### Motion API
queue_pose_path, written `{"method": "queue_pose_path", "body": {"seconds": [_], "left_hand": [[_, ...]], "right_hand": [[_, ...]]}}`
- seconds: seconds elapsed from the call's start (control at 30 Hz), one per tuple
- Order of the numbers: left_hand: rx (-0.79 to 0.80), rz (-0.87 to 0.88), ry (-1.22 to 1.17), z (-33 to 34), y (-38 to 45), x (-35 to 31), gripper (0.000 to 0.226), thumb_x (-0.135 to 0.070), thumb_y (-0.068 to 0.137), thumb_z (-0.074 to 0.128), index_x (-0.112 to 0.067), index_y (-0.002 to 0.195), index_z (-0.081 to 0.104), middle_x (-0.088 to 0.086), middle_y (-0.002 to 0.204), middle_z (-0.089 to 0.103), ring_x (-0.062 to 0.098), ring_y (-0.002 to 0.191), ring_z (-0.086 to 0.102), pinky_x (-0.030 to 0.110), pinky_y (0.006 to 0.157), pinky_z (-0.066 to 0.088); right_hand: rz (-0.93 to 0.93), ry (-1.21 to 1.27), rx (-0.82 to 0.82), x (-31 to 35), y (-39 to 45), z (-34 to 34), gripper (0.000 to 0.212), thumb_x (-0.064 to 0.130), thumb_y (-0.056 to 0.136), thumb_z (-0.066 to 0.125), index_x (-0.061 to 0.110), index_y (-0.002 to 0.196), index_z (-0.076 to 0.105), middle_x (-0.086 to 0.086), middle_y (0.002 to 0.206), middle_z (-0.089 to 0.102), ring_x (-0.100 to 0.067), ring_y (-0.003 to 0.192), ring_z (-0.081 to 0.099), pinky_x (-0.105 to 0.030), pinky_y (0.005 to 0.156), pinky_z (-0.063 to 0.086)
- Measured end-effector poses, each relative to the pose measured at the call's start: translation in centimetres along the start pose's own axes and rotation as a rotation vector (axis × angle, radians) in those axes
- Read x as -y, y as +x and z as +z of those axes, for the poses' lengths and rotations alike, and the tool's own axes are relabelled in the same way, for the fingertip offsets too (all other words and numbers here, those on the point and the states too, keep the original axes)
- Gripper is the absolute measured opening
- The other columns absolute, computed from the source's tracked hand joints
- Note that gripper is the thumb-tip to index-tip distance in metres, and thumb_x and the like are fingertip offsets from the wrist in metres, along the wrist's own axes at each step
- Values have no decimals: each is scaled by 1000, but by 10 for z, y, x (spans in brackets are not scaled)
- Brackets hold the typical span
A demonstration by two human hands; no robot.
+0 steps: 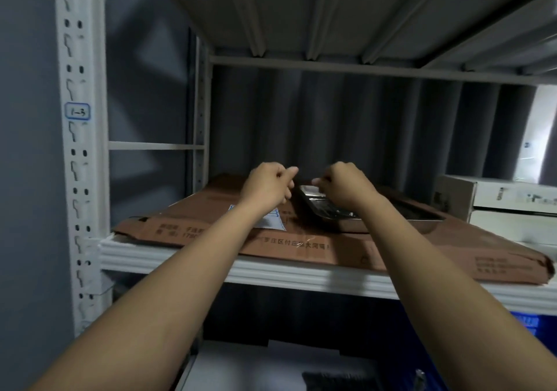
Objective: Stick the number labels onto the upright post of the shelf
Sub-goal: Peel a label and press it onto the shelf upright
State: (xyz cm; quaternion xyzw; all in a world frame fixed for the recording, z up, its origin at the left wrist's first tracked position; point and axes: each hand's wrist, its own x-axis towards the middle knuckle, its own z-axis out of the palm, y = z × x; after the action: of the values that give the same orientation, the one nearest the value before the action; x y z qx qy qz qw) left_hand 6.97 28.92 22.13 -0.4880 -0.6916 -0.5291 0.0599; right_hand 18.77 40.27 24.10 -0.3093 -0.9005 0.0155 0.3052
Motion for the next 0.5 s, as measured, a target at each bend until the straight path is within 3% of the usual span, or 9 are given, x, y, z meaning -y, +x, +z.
{"method": "queue_pose_path", "body": {"seconds": [0.07, 0.13, 0.2, 0.3, 0.4, 0.47, 0.5], "left_hand": [[-58, 25, 49, -12, -5, 6, 13, -22, 93, 53, -16, 82, 51, -3, 71, 60, 13, 63, 58, 26, 67, 43], [-129, 45, 112, -29, -11, 17, 15, -14, 88, 57, -16, 88, 43, -4, 79, 53, 18, 80, 54, 30, 72, 41], [-234, 47, 157, -52, -18, 29, 21, -15, 86, 60, -17, 76, 41, -7, 69, 47, 19, 74, 47, 30, 65, 33], [-358, 32, 156, -95, -35, 50, 32, -8, 81, 57, -20, 61, 35, -5, 56, 41, 16, 56, 40, 30, 57, 28], [-393, 55, 205, -138, -56, 75, 15, -5, 79, 58, -20, 81, 56, -2, 70, 51, 11, 64, 48, 27, 64, 39], [-440, 83, 237, -161, -70, 94, 20, -10, 83, 60, -19, 100, 59, 2, 91, 57, 11, 77, 55, 27, 77, 47], [-484, 91, 228, -172, -76, 102, 16, -15, 85, 61, -19, 100, 58, 4, 95, 58, 13, 80, 57, 31, 79, 50]], "right_hand": [[-120, 65, 5, 23, -3, 4, 7, 18, 89, 62, 19, 93, 57, -6, 97, 61, -27, 92, 59, -34, 73, 45], [-198, 146, -18, 50, -7, 11, 17, 24, 86, 68, 18, 96, 55, -6, 100, 60, -24, 92, 56, -32, 74, 42], [-213, 249, -100, 80, -11, 20, 23, 36, 90, 63, 14, 89, 57, -7, 90, 63, -24, 85, 57, -32, 69, 40], [-244, 472, -212, 129, -15, 43, 8, 18, 94, 56, 12, 99, 59, -10, 94, 66, -27, 87, 61, -33, 74, 46], [-313, 681, -216, 179, -22, 70, 15, 7, 89, 59, 12, 103, 61, 0, 88, 63, -17, 80, 59, -26, 74, 46], [-329, 769, -203, 212, -28, 88, 11, 8, 88, 62, 10, 98, 64, 4, 83, 61, -13, 78, 57, -22, 72, 44], [-327, 805, -191, 225, -30, 99, 9, 9, 89, 61, 9, 98, 65, 3, 83, 62, -14, 79, 59, -24, 74, 45]]}}
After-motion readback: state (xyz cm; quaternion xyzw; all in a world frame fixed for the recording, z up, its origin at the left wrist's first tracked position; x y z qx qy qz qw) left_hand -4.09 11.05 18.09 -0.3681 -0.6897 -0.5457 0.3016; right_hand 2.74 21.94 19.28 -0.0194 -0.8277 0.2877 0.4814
